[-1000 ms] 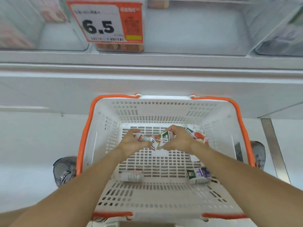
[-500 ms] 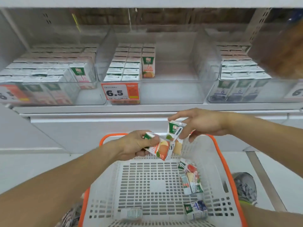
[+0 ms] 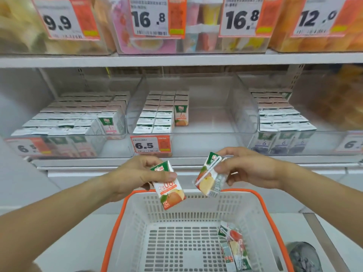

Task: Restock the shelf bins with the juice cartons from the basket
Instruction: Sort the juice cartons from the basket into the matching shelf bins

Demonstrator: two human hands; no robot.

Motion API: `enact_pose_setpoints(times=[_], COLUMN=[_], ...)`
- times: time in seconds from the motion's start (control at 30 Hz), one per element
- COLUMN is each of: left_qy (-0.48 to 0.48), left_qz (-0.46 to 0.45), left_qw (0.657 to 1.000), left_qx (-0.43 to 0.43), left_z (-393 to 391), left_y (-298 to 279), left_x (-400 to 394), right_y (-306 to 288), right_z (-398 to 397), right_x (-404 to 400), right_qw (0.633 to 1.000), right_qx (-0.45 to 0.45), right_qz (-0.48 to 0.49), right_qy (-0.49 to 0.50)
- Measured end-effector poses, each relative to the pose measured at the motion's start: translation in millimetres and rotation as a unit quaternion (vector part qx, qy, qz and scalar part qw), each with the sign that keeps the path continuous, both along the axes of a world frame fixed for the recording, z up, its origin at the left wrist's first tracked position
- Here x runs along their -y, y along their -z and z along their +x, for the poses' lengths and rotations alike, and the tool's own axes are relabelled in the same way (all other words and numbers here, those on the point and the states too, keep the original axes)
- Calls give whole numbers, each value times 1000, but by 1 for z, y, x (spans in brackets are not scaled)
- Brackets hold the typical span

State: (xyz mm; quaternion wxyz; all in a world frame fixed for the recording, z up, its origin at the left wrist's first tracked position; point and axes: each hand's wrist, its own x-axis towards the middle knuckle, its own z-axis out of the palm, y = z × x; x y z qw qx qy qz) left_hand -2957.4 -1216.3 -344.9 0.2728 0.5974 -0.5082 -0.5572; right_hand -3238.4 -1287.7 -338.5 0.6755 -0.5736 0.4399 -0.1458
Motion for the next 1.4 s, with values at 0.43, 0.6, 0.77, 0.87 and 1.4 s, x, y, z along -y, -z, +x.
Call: enact_pose_setpoints(times=[0.43,0.6,0.77,0.87,1.4], left_qy=[-32,-19,8,-15,73], left_qz=[26,11,3,20,2], left_qw=[999,1000,1000,999,997], left_qx=[-28,18,11,-20,6], left_z=[-12,-14,-12,-9,-9], left_y=[9,11,10,8,0], left_x=[19,22,22,23,3], right_y=[-5,1,-2,-5,-15], right_z=[50,65,70,68,54], right_x=[-11,-14,-17,-15,-10], right_qw=[994,996,988,977,992], right_qx=[-74,-89,-17,16,-51], right_qz=[-76,11,148,198,-55], right_qy=[2,3,39,76,-103])
